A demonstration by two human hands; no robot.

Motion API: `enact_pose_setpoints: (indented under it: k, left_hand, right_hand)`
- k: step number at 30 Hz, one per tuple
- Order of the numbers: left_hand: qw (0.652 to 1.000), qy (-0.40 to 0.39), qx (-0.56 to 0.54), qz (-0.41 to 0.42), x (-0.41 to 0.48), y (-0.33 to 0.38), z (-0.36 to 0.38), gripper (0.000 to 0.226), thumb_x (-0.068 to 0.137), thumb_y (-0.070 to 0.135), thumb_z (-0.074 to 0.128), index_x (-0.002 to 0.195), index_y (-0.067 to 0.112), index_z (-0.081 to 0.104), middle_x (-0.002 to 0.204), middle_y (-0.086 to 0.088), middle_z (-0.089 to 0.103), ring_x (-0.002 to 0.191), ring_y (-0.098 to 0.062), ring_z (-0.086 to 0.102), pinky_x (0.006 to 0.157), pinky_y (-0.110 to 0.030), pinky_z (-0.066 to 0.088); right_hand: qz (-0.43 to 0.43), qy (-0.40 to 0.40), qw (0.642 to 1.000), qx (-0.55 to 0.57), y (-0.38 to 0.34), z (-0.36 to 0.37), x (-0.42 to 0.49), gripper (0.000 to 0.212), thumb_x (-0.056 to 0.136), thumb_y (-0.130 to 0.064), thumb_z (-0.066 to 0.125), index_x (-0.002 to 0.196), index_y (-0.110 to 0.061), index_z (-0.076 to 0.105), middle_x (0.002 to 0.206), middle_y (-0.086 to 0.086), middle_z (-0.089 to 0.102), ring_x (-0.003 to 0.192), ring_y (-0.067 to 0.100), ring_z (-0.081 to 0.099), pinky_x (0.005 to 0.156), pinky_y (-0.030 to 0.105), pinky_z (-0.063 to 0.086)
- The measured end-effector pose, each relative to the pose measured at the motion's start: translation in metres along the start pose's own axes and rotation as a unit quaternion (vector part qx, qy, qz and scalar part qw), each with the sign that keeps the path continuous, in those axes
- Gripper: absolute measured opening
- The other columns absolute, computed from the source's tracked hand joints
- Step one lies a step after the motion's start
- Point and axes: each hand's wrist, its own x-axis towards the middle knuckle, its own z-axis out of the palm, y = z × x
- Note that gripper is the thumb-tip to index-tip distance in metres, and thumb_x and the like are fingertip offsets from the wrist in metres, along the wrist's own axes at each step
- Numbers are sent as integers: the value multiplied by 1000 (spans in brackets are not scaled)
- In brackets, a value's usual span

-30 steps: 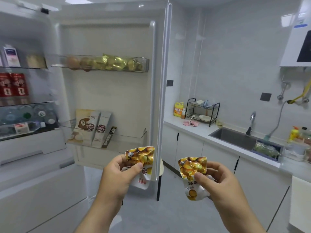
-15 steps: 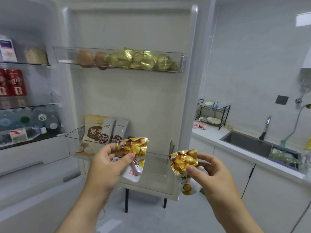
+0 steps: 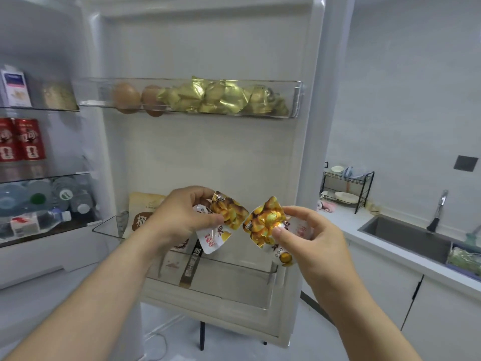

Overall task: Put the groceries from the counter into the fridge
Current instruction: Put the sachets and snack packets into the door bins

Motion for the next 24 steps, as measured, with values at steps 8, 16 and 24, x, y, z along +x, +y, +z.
enact_pose_setpoints:
  k: [8, 16, 24]
  left_hand:
    - [986, -113, 118, 15, 40, 0, 10, 28, 73, 4, 82, 92, 23, 73, 88, 11, 74, 79, -6, 71, 67, -16, 52]
    - [913, -317, 256, 29, 69, -1, 14, 26, 72, 13, 85, 84, 30, 69, 89, 13, 74, 88, -9, 70, 84, -29, 56]
    - [827, -441, 347, 39, 81, -16, 22, 23, 74, 25, 84, 79, 32, 63, 90, 11, 70, 85, -6, 65, 87, -34, 54]
  right_hand:
    - [-8, 12, 1000, -12, 12, -10, 19, 31, 78, -11, 81, 99, -31, 71, 85, -1, 75, 73, 14, 72, 55, 19, 52]
    - [-4, 38, 995, -89, 17, -6, 29, 29, 75, -21, 83, 97, -36, 69, 88, -8, 71, 76, 14, 69, 61, 26, 57]
    - [9, 67, 990, -124, 17, 13, 29, 28, 75, -24, 84, 95, -37, 71, 90, -9, 72, 78, 12, 72, 69, 35, 62]
